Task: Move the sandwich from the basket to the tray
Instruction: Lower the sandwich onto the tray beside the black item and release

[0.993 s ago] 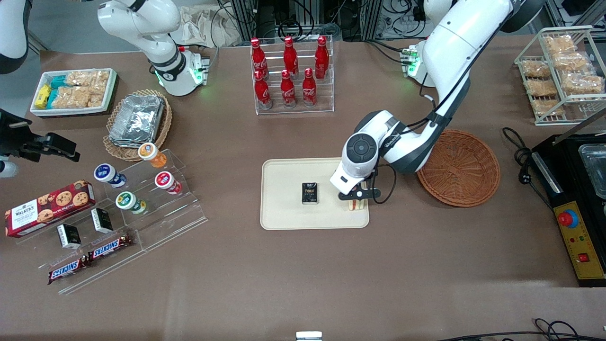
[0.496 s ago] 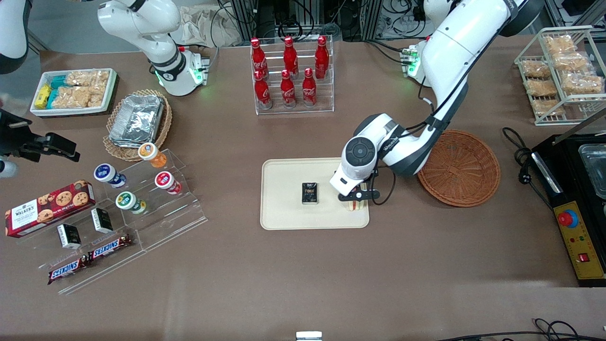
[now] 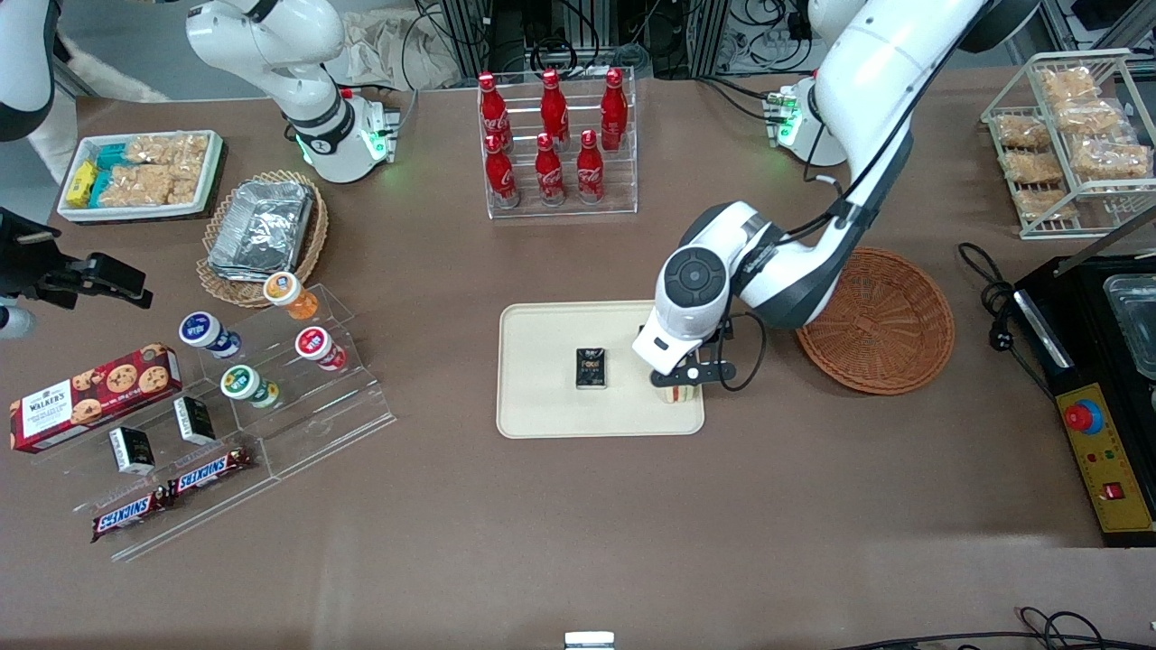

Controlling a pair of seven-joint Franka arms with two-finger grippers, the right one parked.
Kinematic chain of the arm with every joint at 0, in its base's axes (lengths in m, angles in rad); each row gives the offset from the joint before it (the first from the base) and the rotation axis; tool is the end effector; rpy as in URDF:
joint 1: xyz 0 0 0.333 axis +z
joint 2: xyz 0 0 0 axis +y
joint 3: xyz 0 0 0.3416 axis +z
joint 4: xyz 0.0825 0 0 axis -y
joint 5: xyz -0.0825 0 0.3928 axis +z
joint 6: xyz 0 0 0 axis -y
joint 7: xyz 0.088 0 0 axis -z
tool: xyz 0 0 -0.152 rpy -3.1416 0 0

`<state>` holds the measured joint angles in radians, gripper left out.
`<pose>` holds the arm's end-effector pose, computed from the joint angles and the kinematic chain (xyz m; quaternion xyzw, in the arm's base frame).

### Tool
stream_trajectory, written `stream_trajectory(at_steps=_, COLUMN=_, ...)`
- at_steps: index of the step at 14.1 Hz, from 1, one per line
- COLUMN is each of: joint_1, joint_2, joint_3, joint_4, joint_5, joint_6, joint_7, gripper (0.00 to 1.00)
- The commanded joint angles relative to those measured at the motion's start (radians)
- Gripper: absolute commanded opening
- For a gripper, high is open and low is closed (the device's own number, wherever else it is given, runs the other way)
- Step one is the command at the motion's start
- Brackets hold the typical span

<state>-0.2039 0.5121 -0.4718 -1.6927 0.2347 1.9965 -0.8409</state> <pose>0.5473 -0.3757 0.2870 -0.9964 -0.0436 0.0602 0.0418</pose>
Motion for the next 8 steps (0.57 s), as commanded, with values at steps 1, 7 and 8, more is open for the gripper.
stream_trajectory(at_steps=1, joint_1=0.005, joint_2=-0.088, joint_3=-0.002, joint_4=0.047, joint_5=-0.058, joint_6=-0.134, joint_7=0.008, gripper=1.00)
stream_trajectory(at_steps=7, joint_1=0.191, joint_2=-0.227, joint_3=-0.002, joint_4=0.044, joint_5=-0.124, joint_6=-0.263, joint_7=0.247, gripper=1.00)
stream_trajectory(at_steps=8, joint_1=0.219, joint_2=-0.243, joint_3=-0.001, joint_4=0.044, joint_5=-0.124, joint_6=-0.274, joint_7=0.294, gripper=1.00)
